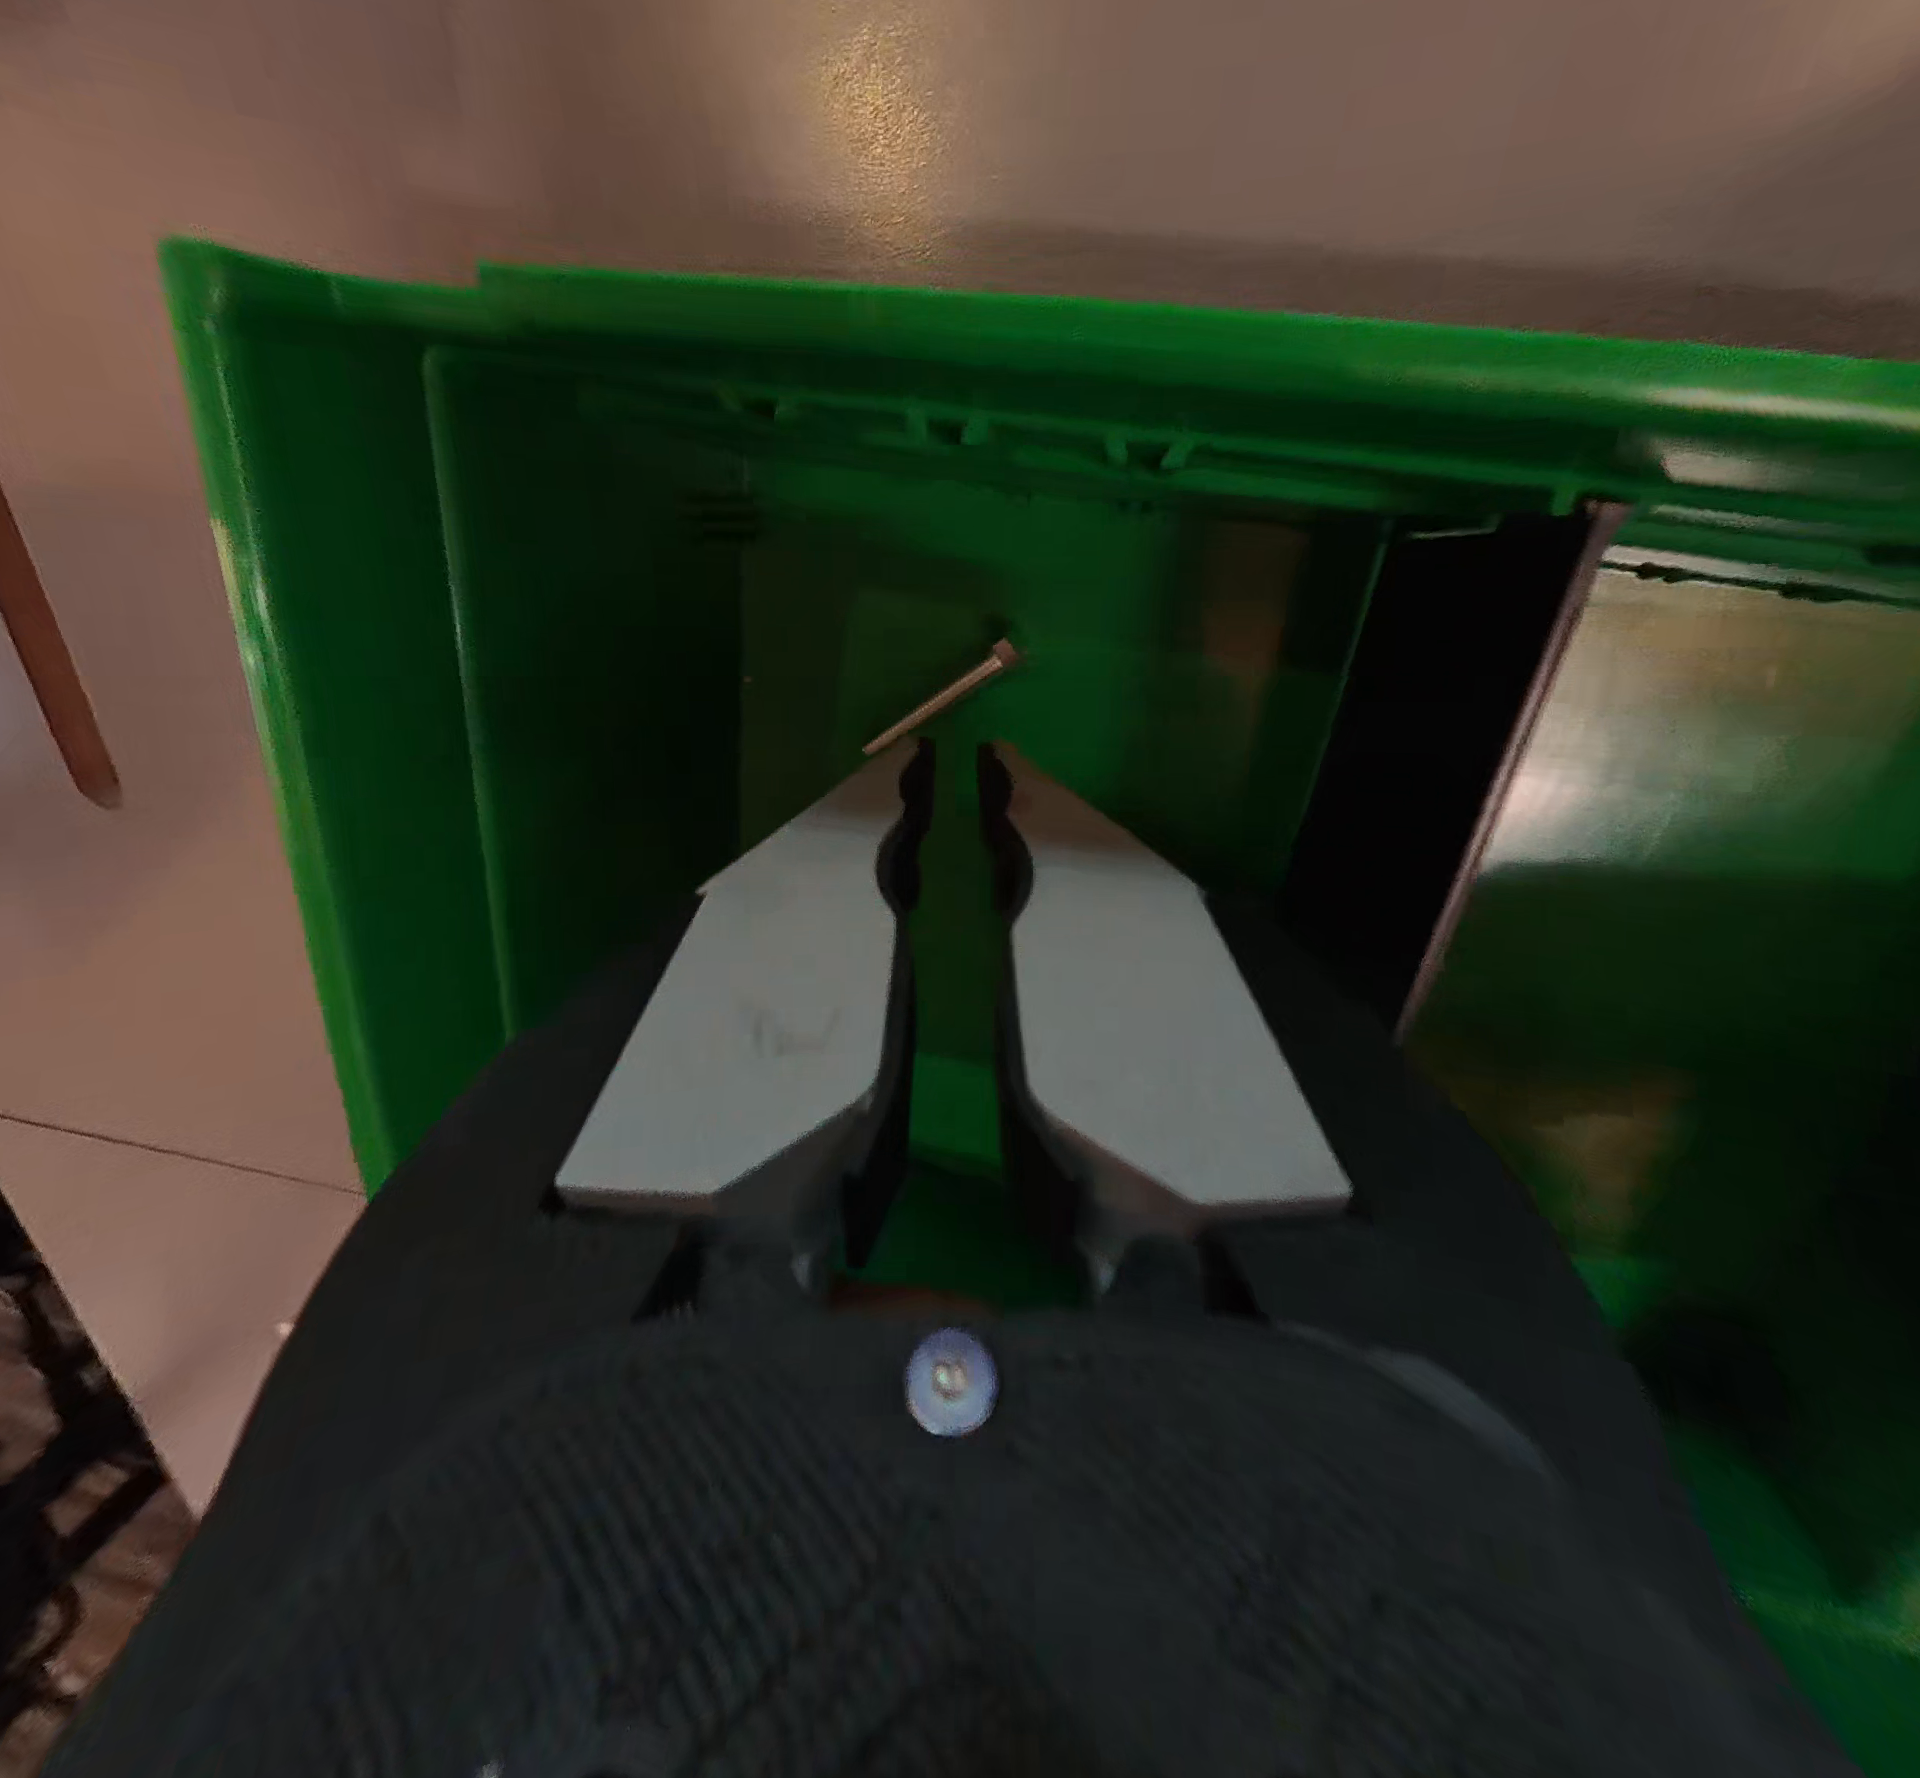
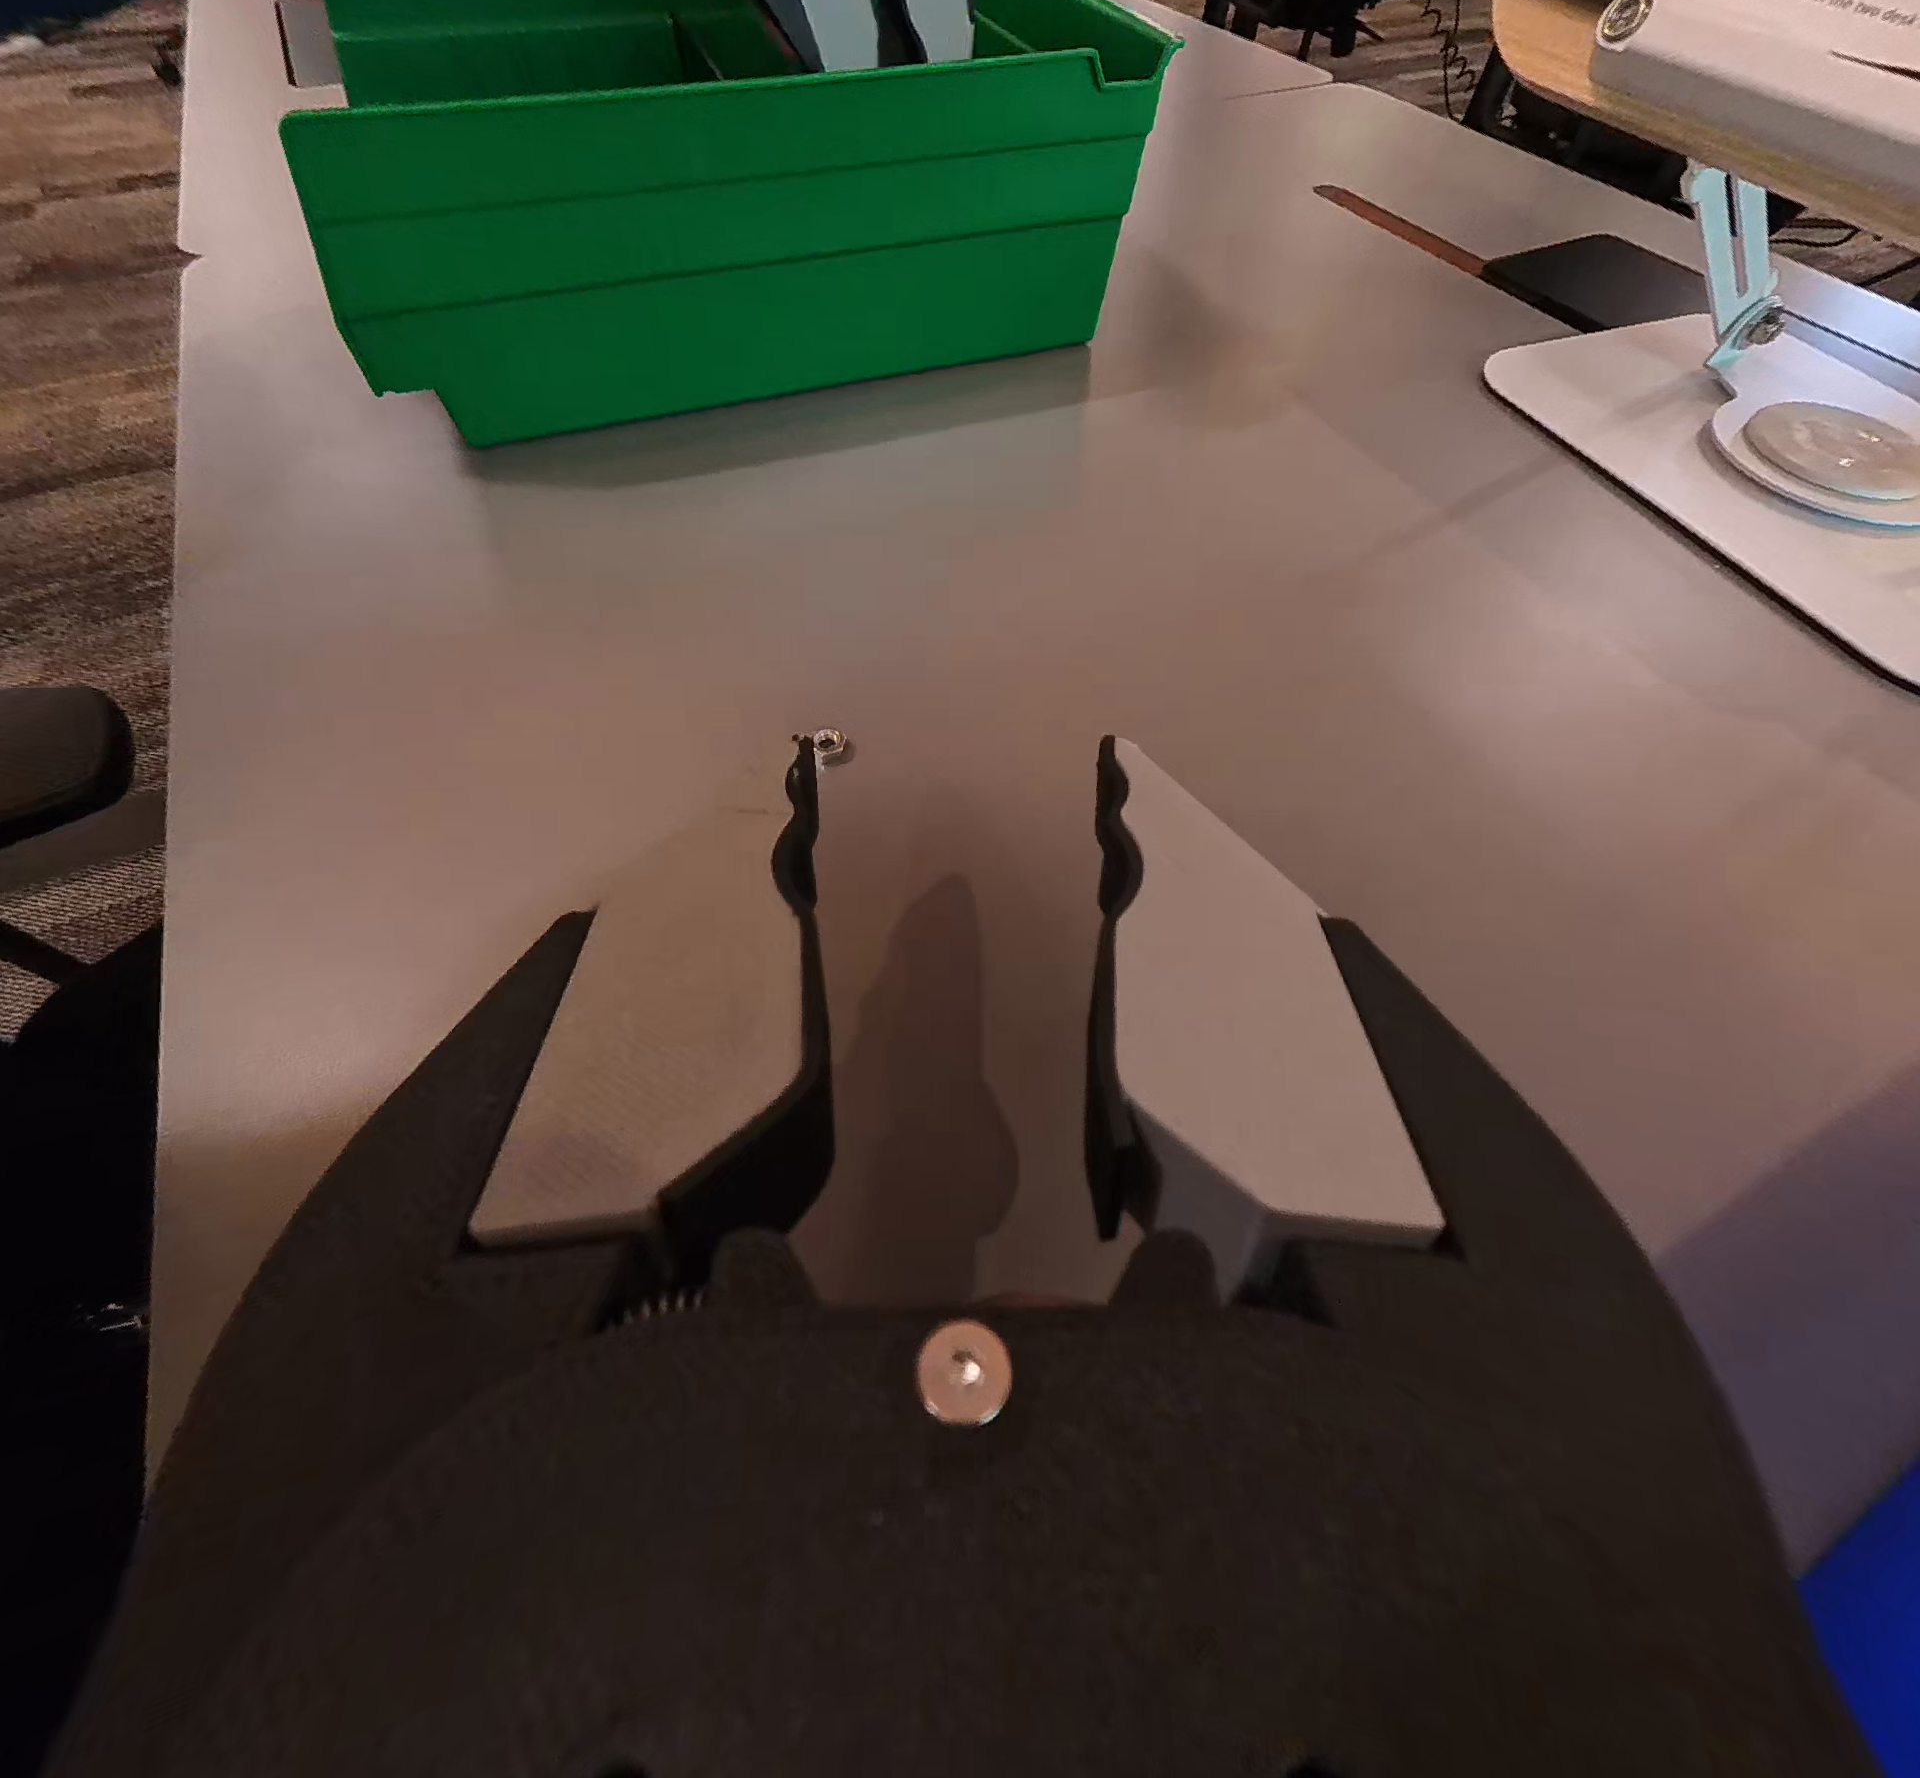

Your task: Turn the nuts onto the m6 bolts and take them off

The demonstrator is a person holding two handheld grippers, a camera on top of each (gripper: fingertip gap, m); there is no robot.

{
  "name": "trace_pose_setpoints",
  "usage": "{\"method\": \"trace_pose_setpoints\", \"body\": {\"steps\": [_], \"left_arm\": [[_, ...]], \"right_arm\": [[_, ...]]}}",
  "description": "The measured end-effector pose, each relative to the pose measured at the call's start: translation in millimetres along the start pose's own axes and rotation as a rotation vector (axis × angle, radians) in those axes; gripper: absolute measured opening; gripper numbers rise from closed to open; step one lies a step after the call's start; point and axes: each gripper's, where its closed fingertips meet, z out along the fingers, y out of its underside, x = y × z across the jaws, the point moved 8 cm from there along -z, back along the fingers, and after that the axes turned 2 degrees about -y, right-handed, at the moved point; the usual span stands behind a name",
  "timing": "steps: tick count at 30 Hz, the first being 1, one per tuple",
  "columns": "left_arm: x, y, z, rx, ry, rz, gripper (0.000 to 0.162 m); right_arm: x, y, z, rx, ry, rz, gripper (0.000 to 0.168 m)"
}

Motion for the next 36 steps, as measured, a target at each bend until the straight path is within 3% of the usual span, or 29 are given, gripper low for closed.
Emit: {"method": "trace_pose_setpoints", "body": {"steps": [6, 21, 30, 36], "left_arm": [[-6.5, 2.9, 5.6, -0.150, -0.013, 0.131, 0.010], [-5.9, -10.4, 31.8, -0.208, 0.055, 0.279, 0.017], [-5.3, -6.6, 31.6, -0.199, 0.128, 0.204, 0.003], [-8.1, 14.2, 11.5, -0.183, 0.023, 0.097, 0.003]], "right_arm": [[3.0, 0.6, -0.9, 0.003, 0.007, 0.013, 0.051], [6.7, 3.4, 1.7, -0.008, -0.014, 0.059, 0.050], [7.0, 1.7, -1.8, 0.008, -0.019, 0.071, 0.049], [3.4, -0.8, -5.1, 0.023, -0.026, 0.057, 0.048]]}}
